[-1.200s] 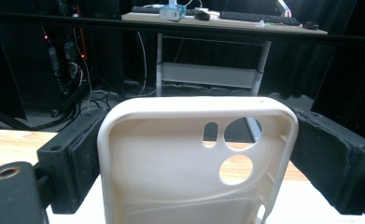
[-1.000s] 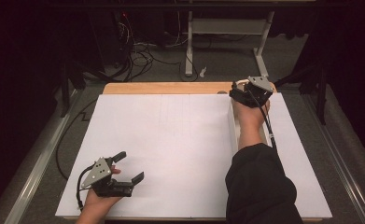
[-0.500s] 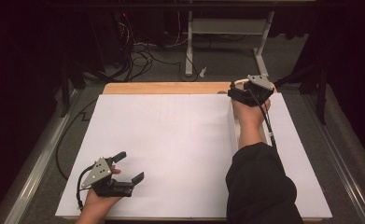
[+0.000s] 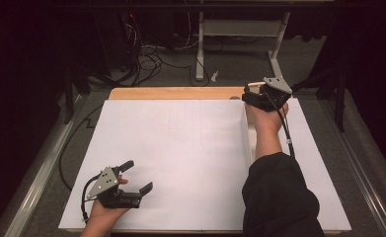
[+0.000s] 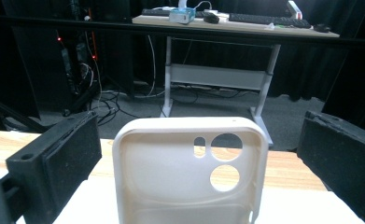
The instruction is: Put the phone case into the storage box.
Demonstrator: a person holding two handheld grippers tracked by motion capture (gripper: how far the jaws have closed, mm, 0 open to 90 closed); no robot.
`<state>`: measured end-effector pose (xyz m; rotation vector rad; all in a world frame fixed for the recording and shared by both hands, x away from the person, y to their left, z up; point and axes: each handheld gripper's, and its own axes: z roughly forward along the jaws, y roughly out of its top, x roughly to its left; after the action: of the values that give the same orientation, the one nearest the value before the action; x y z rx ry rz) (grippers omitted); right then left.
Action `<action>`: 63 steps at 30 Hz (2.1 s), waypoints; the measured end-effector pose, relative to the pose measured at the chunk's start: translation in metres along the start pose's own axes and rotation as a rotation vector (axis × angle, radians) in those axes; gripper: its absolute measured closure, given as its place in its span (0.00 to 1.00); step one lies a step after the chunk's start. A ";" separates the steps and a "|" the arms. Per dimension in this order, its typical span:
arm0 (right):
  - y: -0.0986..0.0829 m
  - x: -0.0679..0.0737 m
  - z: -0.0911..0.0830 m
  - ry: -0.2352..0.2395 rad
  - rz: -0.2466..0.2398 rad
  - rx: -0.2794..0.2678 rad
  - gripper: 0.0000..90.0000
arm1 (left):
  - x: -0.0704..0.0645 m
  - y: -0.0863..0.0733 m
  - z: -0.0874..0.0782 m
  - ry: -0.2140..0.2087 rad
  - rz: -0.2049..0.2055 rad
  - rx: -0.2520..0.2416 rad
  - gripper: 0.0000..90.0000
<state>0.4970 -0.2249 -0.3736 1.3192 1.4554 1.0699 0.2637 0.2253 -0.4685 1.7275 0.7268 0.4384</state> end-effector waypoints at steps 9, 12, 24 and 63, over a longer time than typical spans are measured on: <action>0.004 -0.005 -0.021 0.059 0.006 0.023 0.03 | 0.001 0.000 0.000 0.007 -0.002 0.003 0.03; 0.003 -0.008 -0.028 0.077 0.003 0.032 0.05 | 0.001 0.000 0.001 0.005 0.001 0.009 0.03; -0.016 -0.022 -0.061 0.136 0.028 0.054 0.05 | 0.002 0.001 0.001 0.028 0.017 0.027 0.03; -0.022 -0.051 -0.154 0.261 -0.049 0.066 0.00 | 0.004 0.001 -0.002 0.068 0.008 0.057 0.02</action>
<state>0.3455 -0.2837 -0.3534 1.2161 1.7200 1.2049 0.2655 0.2293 -0.4668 1.7763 0.7882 0.4881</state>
